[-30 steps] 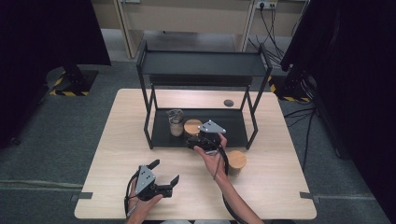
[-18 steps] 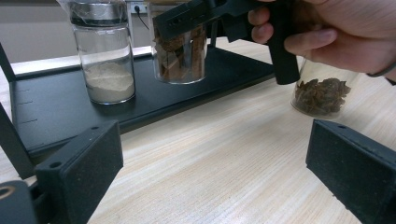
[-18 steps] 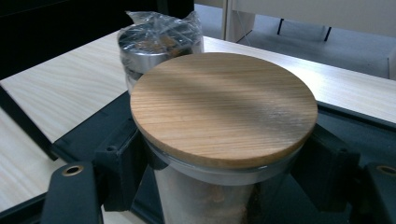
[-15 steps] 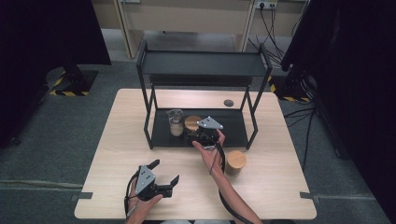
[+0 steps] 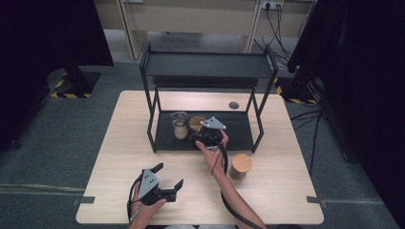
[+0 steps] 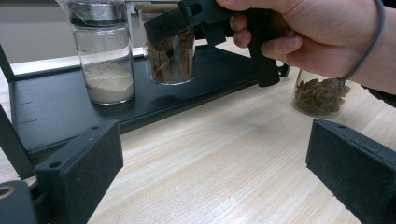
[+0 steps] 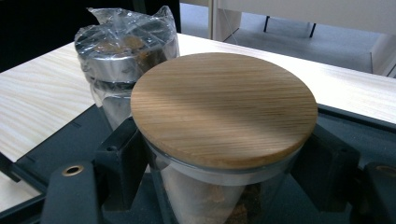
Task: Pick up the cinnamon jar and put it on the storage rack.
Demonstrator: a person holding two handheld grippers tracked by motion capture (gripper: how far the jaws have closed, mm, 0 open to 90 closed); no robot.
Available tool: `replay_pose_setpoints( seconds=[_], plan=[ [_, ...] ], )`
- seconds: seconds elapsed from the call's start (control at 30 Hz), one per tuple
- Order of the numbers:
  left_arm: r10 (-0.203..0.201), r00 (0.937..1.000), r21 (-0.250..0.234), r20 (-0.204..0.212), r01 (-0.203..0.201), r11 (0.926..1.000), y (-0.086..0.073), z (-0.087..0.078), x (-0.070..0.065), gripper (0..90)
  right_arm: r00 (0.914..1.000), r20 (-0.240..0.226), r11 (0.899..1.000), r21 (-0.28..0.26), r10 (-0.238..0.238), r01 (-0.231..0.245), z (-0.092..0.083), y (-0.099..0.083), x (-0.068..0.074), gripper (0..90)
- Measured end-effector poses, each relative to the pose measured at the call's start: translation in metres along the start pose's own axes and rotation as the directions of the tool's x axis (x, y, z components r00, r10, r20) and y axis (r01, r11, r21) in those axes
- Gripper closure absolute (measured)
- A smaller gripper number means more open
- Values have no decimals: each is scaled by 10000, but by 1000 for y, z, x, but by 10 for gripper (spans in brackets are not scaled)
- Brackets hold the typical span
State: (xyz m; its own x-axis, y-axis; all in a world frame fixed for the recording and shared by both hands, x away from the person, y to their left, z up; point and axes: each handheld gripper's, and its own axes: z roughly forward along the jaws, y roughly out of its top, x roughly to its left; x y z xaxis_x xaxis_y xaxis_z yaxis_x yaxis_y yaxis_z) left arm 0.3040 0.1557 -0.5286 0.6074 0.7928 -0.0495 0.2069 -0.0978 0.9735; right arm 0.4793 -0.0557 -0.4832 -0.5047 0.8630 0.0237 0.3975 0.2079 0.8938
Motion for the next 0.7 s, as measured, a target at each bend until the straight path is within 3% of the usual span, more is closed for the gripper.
replay_pose_setpoints(
  seconds=[0.7],
  plan=[
    [-4, 10000, 6, 15, 4, 10000, 0, 0, 0, 34, 9994, 188, 9995, 54, 295, -296, 18, -7, -7, 264]
  ],
)
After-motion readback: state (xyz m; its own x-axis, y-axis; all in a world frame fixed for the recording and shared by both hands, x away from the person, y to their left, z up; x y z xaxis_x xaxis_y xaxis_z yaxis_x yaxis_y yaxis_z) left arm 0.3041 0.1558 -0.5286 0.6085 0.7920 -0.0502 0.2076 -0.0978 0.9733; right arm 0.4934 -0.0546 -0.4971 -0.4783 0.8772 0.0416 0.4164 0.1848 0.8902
